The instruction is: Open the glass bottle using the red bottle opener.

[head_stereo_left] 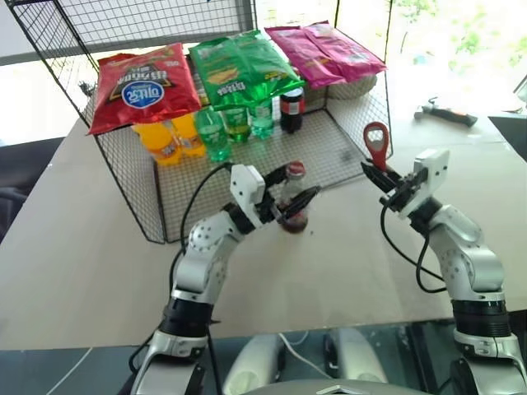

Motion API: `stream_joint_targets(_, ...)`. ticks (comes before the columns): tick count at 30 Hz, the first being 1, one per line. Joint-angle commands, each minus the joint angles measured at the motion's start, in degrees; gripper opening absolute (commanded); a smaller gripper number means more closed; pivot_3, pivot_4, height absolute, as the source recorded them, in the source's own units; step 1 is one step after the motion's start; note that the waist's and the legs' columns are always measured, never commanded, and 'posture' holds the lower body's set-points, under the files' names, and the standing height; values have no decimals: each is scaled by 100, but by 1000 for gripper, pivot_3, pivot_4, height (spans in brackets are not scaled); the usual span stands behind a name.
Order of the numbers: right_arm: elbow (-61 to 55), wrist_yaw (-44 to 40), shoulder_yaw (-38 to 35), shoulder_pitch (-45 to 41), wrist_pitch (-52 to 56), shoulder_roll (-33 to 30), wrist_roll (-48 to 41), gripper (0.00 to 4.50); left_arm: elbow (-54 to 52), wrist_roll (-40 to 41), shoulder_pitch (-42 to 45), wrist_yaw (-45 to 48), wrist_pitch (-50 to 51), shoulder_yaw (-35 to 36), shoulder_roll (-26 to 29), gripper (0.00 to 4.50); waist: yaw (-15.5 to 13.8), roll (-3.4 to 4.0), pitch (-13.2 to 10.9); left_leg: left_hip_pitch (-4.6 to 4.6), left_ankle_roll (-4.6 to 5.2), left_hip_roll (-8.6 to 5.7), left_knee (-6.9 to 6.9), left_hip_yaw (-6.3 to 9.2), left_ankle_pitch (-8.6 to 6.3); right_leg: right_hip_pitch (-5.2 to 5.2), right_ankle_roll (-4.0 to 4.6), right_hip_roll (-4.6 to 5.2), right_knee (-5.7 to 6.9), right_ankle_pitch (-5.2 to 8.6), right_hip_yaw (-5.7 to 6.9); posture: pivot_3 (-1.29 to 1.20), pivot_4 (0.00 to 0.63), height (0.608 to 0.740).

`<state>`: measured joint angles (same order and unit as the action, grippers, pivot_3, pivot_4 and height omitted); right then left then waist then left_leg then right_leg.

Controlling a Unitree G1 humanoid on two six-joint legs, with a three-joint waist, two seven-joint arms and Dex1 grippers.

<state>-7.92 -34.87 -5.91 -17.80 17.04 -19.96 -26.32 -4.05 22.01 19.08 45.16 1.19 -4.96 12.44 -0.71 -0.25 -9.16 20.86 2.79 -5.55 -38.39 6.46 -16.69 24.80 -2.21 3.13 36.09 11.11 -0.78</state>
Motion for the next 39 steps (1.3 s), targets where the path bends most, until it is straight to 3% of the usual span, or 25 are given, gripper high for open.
stream_joint_targets(1, -307, -109, 241, -64, -325, -45, 258, 0, -25, -63, -18, 60, -79, -25, 74, 1952, 0, 2, 2, -2, 0, 0, 0, -1, 0, -1, 0, 0, 1, 0, -1, 0, 150, 735)
stream_joint_targets(4, -343, 170, 559, -89, -1134, 140, 957, 0, -2, -117, -16, 72, -66, -69, 132, 1850, 5, 2, 2, -5, 0, 0, 0, -3, 0, -2, 0, 0, 3, 0, -3, 0, 150, 735)
stream_joint_targets(7, -208, 601, 1137, -65, -2626, 172, 2366, 0, 14, -174, -7, 96, -37, -98, 215, 1849, 4, 2, 5, -11, -1, 0, 0, -9, 0, -1, 0, -2, 11, 0, -7, 0, 150, 735)
stream_joint_targets(14, 566, 1211, 1877, -157, -4659, 88, 4054, 0, 26, -179, 6, 98, -8, -122, 239, 1830, 3, -12, 18, -22, -2, -1, -4, -26, 1, -2, -1, -6, 21, 0, -4, 0, 150, 735)
stream_joint_targets(22, 1638, 2185, 2047, -710, -5446, 60, 5280, 0, 64, -172, 24, 154, 42, -148, 252, 1824, 5, -17, 25, -36, -8, 1, -4, -38, 4, -4, 1, -12, 37, 1, -14, 0, 150, 735)
stream_joint_targets(34, 3110, 3377, 2585, -1182, -6343, -57, 6362, 0, 47, -184, 7, 146, 130, -146, 229, 1824, 18, -30, 51, -78, -10, 2, 4, -58, 6, -34, 2, -16, 44, 2, -35, 0, 150, 735)
stream_joint_targets(39, 3315, 3417, 2652, -1179, -6858, 71, 5921, 0, 42, -229, 32, 161, 156, -157, 249, 1824, 30, -32, 53, -115, -9, 7, 8, -61, 5, -72, 2, -26, 40, 5, -40, 0, 150, 735)
